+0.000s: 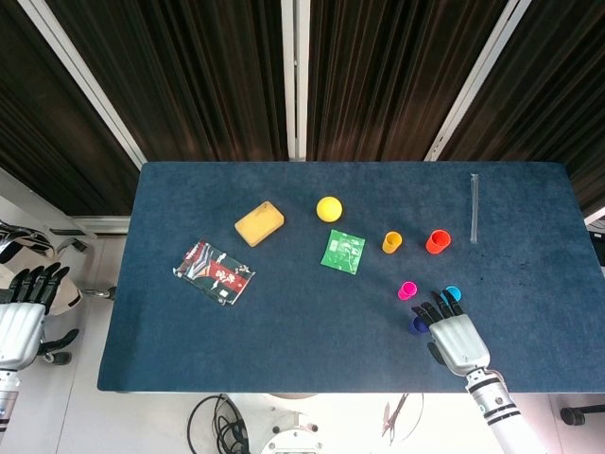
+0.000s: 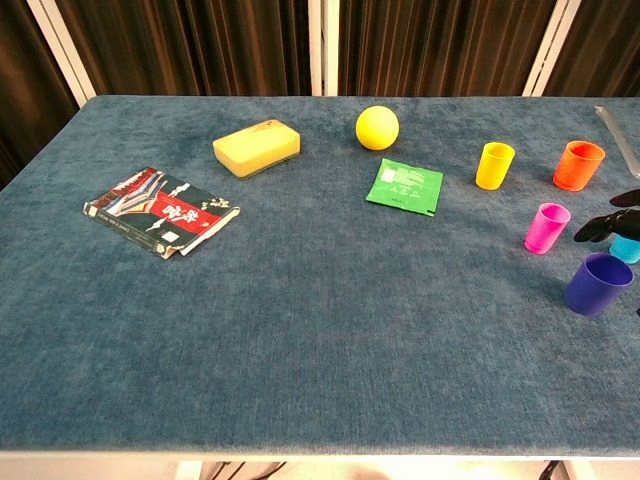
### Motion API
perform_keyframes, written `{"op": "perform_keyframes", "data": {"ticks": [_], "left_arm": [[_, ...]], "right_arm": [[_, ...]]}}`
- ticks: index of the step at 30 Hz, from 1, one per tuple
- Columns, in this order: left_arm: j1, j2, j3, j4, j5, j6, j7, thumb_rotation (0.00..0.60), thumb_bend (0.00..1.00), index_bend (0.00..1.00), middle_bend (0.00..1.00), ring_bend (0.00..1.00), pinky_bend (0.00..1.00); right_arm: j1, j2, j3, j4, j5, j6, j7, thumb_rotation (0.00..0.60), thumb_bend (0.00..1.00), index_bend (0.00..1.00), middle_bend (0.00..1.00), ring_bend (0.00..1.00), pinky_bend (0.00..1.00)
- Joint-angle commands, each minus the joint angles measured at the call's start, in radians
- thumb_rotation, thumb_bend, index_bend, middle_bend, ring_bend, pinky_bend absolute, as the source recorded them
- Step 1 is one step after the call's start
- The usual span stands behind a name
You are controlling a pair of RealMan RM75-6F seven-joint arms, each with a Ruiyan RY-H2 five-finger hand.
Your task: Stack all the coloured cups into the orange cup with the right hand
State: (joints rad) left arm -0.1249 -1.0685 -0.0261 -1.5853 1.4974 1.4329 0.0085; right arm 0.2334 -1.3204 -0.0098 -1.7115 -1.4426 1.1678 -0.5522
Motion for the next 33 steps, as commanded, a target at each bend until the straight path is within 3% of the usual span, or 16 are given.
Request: {"op": "perform_keyframes", "data": {"ticks": [1, 9, 24, 33], "left_arm": [[-0.001, 0.0, 0.0, 0.001, 0.001, -0.001, -0.003, 0.6, 0.16, 0.08, 0.04, 0.0, 0.0], [0.003, 0.004, 0.003, -0.002, 0.011, 0.008, -0.005, 0.6, 0.16, 0.08, 0.04, 0.0, 0.0], [0.004, 0.003, 0.004, -0.004, 0.011, 0.008, -0.006, 0.6, 0.16, 0.08, 0.04, 0.0, 0.0], [0.007, 0.006, 0.004, -0.006, 0.007, 0.007, -0.018, 0.6, 0.16, 0.08, 0.04, 0.0, 0.0]], "right_arm": [[0.008, -0.012, 0.003, 0.011, 0.006, -0.004, 0.0, 0.6, 0.31, 0.19, 0.21, 0.0, 0.0], [0.027, -0.044, 0.003, 0.044, 0.012, -0.016, 0.002, 0.6, 0.31, 0.21, 0.28, 0.0, 0.0], [0.024, -0.064, 0.001, 0.064, 0.008, 0.031, 0.0, 0.6, 0.31, 0.39, 0.4, 0.01, 0.0], [0.028, -0.027, 0.033, 0.022, -0.031, 0.086, 0.105, 0.6, 0.31, 0.45, 0.44, 0.04, 0.0]]}}
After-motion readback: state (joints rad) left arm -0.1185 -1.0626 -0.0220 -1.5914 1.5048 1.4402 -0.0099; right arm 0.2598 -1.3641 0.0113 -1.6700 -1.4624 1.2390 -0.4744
